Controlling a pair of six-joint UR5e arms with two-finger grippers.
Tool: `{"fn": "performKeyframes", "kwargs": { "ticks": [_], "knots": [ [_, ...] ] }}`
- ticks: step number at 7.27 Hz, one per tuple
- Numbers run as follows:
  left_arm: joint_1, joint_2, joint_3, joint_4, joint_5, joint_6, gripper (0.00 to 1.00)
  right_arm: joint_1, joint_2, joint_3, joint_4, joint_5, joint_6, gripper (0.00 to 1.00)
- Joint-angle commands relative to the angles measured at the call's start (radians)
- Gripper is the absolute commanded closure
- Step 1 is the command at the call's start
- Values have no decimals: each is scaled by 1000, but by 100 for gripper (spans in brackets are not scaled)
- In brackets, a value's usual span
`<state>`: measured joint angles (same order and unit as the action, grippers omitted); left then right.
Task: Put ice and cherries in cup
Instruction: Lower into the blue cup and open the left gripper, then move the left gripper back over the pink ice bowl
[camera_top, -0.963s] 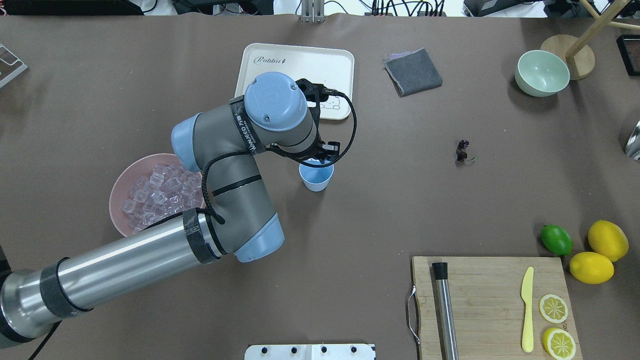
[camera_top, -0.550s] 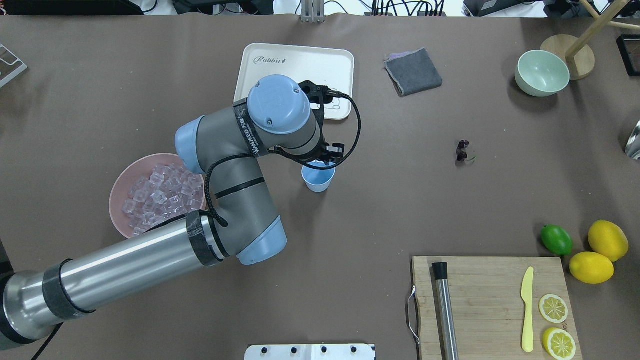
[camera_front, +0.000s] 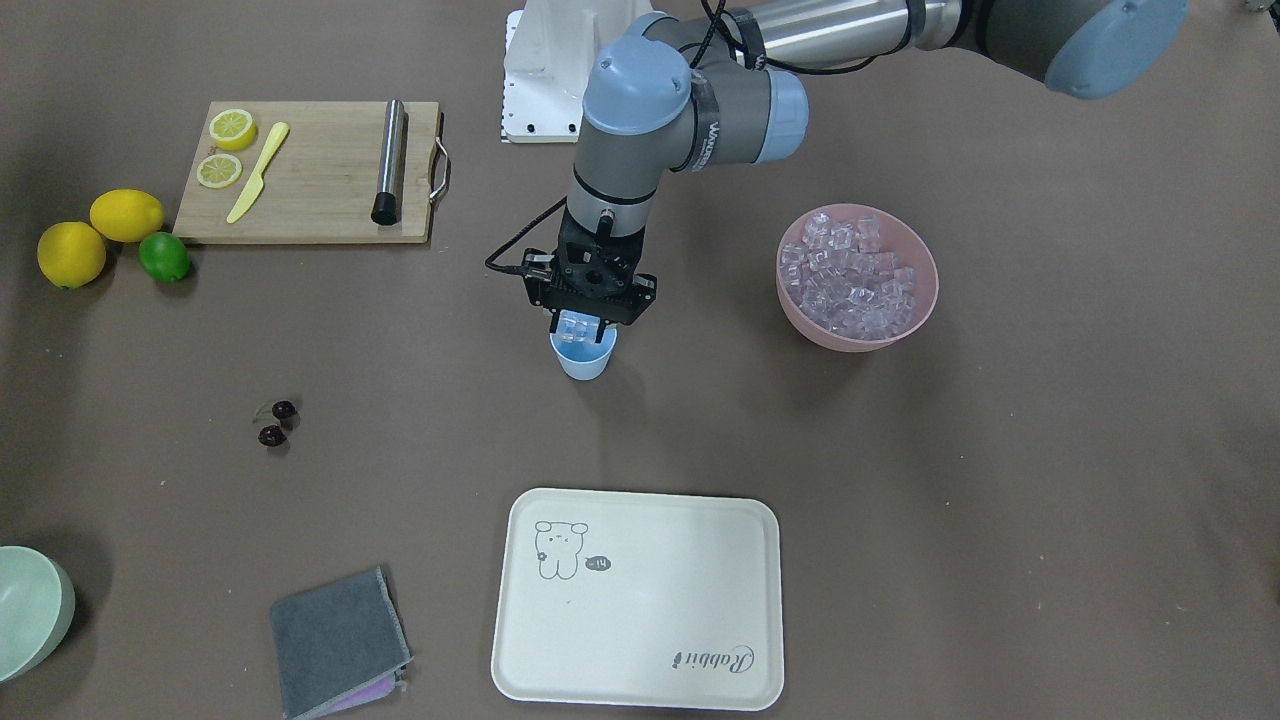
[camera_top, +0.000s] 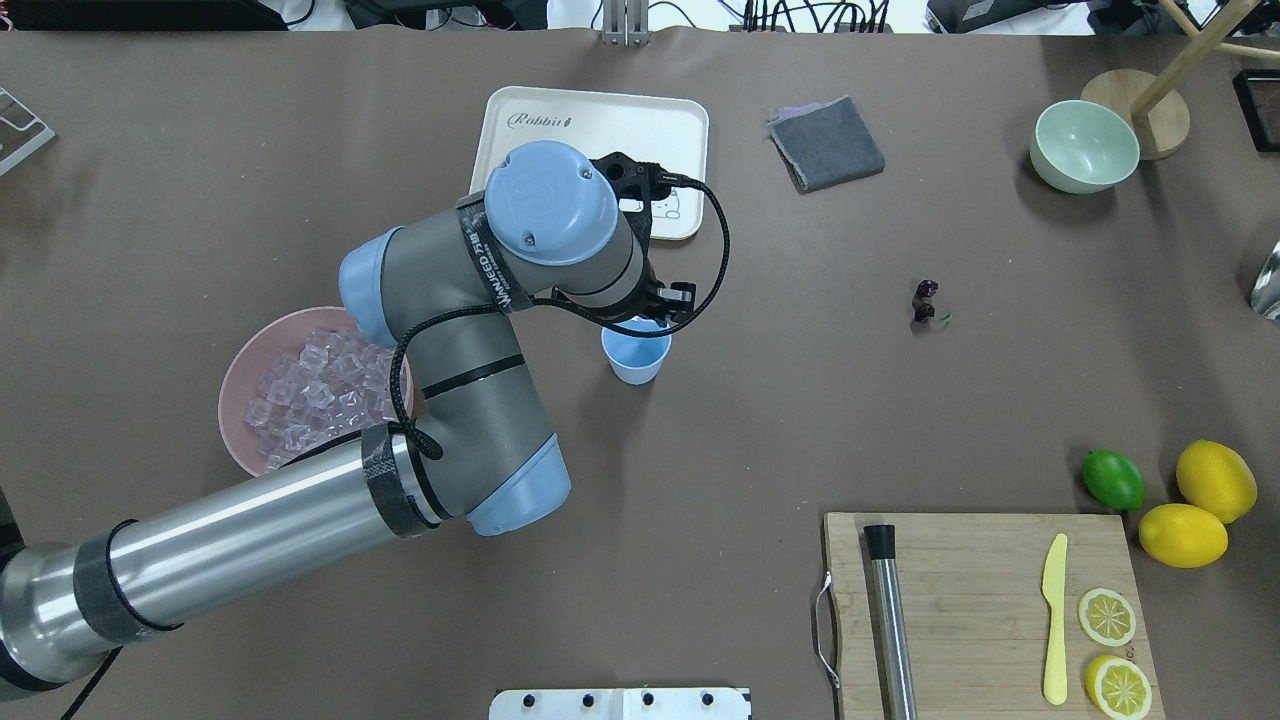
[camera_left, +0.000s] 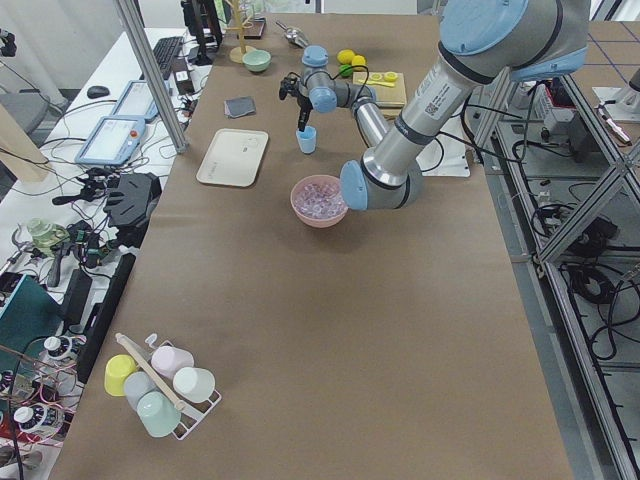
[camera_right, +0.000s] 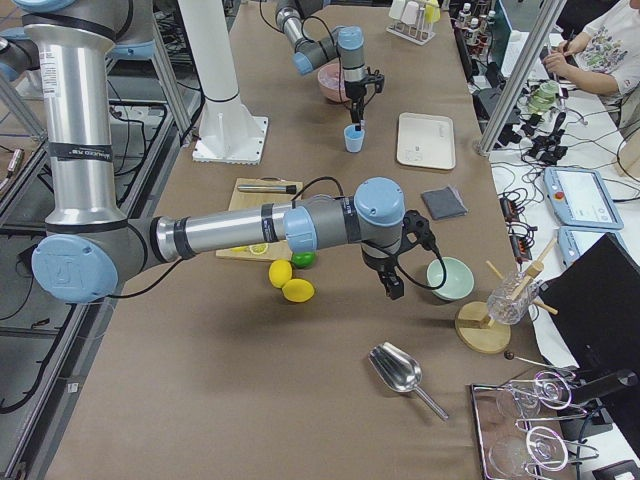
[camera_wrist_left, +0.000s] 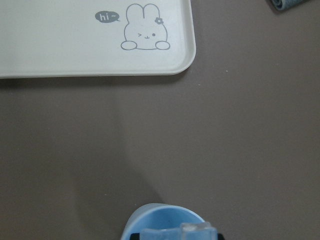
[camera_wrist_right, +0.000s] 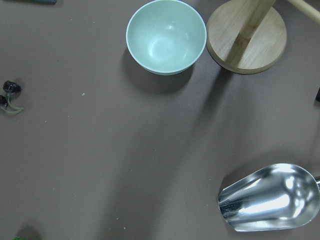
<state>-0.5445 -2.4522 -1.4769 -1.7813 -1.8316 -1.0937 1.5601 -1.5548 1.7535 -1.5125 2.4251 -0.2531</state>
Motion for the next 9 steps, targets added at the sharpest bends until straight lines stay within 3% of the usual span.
{"fn": "performKeyframes", "kwargs": {
  "ticks": [1, 2, 3, 4, 5, 7, 9],
  "knots": [
    [5, 5, 3, -1, 0, 1, 71, 0, -10, 3, 2, 2, -2, 1],
    [8, 7, 1, -1, 2, 0, 34, 0, -10, 1, 0, 0, 0, 1],
    [8, 7, 1, -1, 0, -9, 9, 0, -8, 1, 0, 0, 0, 1],
    [6, 13, -3, -6, -3, -40, 3, 0, -10, 0, 0, 0, 0, 1],
    [-12, 81, -101, 0, -8, -35, 3, 0, -8, 3, 0, 2, 0, 1],
    [-162, 358, -370, 23, -189, -41, 3, 0, -5, 1, 0, 0, 2, 1],
    [-206, 580, -497, 46, -195, -79, 3, 0, -13, 6, 0, 2, 2, 1]
  ]
}}
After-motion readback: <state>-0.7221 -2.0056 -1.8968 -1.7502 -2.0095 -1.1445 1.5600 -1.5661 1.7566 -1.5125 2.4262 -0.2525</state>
